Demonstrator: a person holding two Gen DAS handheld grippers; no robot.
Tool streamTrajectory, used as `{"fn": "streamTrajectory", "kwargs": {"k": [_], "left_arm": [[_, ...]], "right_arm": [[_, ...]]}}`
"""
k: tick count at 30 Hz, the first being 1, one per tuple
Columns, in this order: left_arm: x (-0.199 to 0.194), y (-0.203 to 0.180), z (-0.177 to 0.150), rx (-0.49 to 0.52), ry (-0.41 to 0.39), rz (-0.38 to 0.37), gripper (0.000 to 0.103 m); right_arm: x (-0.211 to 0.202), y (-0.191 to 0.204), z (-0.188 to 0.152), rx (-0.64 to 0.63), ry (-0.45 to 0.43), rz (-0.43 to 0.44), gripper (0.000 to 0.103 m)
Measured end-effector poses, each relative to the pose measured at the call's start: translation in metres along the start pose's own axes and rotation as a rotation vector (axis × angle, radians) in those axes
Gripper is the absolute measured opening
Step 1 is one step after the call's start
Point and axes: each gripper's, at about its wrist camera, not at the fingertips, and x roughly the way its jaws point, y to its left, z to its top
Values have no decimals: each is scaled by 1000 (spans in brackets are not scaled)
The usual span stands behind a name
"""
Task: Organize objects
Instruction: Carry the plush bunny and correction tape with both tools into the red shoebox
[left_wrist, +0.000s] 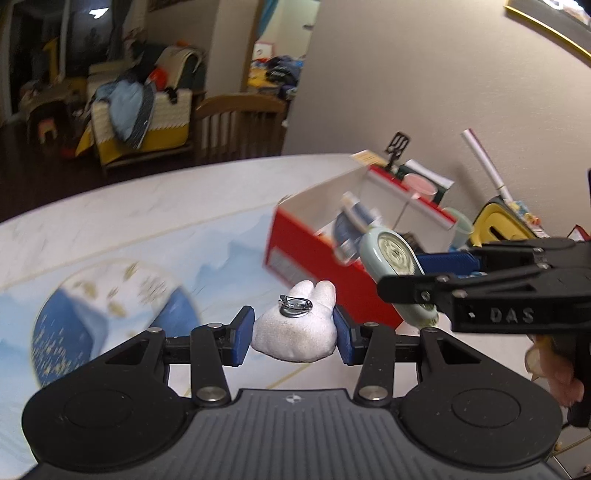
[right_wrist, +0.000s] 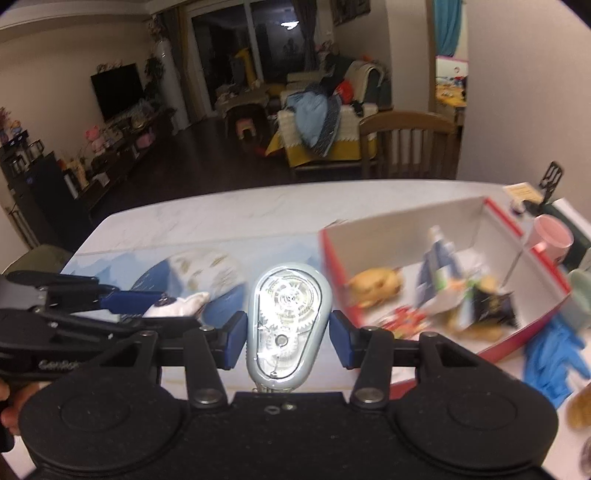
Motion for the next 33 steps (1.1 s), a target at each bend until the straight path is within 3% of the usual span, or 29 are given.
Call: {"fn": "streamTrajectory", "kwargs": {"k": [9,19,33], "left_arm": [[40,-64,46,101,-26,3,44],[116,-110,66,165,64,48,44],[190,-131,76,228,172,120,44]], "right_arm": [[-2,-86,27,59,-25,-80,48],[29,-166,41,134,-13,-149,48],[85,-212,39,179,73,-191,48]]}}
